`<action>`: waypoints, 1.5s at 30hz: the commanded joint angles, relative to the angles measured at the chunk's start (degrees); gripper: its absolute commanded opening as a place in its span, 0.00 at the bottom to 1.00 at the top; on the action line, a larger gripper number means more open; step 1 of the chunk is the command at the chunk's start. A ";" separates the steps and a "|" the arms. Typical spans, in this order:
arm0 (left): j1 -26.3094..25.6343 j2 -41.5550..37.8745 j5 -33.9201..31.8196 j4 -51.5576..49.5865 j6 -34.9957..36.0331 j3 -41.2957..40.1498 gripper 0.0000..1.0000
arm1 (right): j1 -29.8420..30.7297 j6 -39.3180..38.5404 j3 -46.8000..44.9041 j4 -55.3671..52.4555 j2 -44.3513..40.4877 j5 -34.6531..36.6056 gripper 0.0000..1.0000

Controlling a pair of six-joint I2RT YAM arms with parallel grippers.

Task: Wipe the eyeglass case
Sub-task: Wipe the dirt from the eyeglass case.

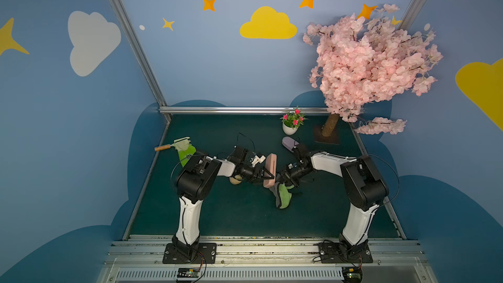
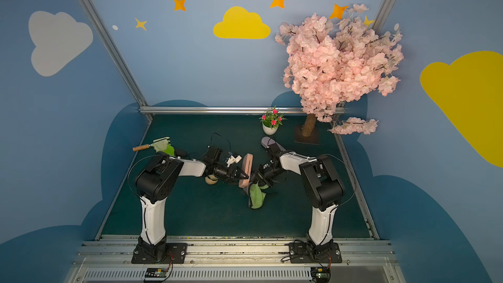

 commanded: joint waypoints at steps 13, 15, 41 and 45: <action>-2.81 0.61 3.77 -2.58 0.99 -1.88 0.03 | 6.74 1.91 1.26 8.41 -0.06 -0.67 0.00; -2.36 1.18 3.87 -2.77 0.98 -1.37 0.03 | 10.04 4.62 -4.65 12.05 -3.20 -1.76 0.00; -2.44 0.05 5.53 -1.85 1.20 -3.96 0.03 | 5.05 3.93 6.81 10.56 3.88 1.73 0.00; -1.76 0.21 4.71 -0.88 0.62 -4.12 0.03 | 10.12 9.87 -2.24 18.83 0.99 -1.90 0.00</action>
